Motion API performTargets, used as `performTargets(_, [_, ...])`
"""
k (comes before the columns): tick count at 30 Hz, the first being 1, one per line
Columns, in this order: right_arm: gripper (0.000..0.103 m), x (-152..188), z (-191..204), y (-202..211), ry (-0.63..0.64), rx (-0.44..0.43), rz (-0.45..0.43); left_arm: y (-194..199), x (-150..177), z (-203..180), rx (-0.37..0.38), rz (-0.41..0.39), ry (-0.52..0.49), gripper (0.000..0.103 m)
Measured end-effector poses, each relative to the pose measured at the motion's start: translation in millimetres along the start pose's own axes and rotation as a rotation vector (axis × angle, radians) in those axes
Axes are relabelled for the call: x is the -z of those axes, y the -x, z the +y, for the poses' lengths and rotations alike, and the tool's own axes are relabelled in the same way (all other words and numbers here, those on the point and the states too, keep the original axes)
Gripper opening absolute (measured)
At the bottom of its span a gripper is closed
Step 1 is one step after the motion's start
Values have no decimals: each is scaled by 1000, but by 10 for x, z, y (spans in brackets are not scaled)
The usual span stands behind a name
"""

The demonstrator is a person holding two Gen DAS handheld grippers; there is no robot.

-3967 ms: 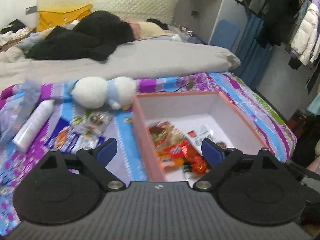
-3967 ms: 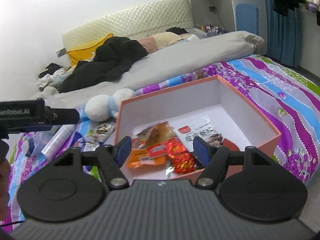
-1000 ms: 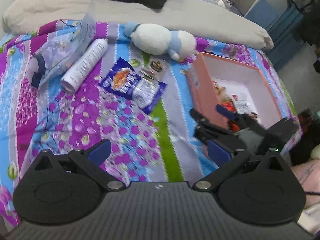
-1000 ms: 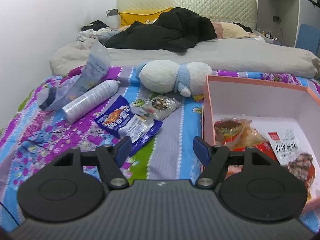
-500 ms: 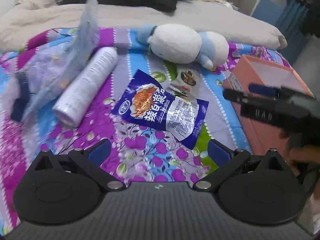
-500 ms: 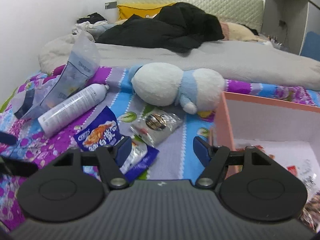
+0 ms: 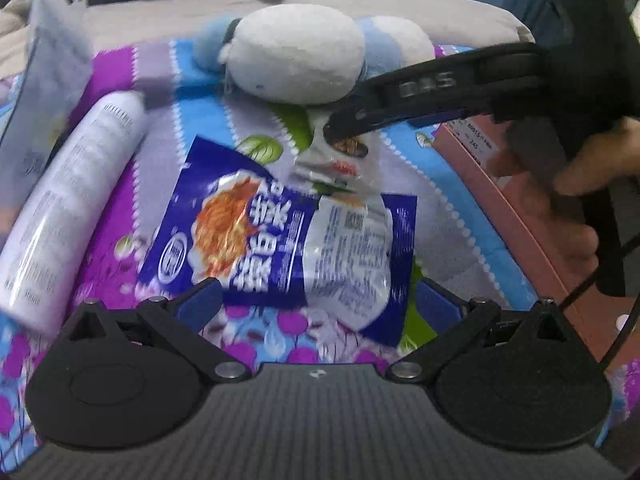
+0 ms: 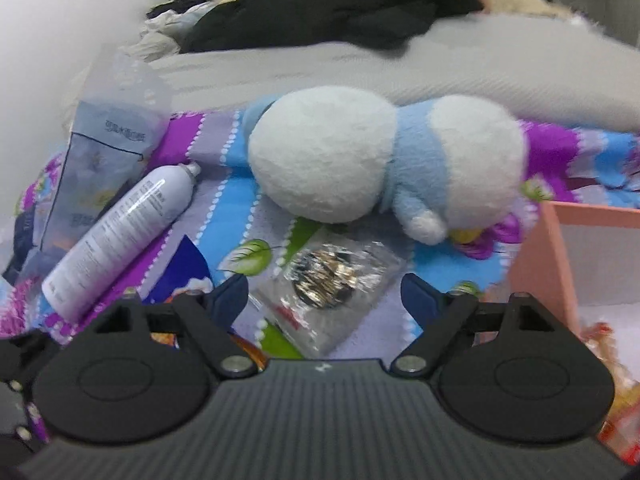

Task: Organize snacks
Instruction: 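Close left tool on the blue cabbage bag while right grips the clear dark-label bag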

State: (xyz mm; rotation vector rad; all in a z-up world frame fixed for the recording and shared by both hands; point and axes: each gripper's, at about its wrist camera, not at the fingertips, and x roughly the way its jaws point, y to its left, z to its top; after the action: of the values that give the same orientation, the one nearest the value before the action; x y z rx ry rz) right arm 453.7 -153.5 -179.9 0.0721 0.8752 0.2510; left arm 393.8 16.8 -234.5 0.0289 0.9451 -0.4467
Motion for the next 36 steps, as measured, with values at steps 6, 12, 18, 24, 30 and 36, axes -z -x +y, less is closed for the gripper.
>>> performTargets(6, [85,-31,-124,-355,-89,-1,108,-146,-77,-16,63,-19,-39,103])
performTargets(12, [90,-58,-83,-605,-51,-47,172,-240,-99,-73,54,-26,-90,103])
performTargets(18, [85,-79,1,-698,46,-45,171,-299,-113,-190,55,-13,-161,103])
performTargets(24, [50,-42,-81,-512,25,-34,132,-345,-76,-313,-11,8,-221,103])
performTargets(30, [46,-12,-159,-343,4,-35,110,-410,-38,-372,-61,15,-259,103])
performTargets(36, [46,-11,-189,-180,-3,-23,77,-381,40,-436,-112,-12,-269,94])
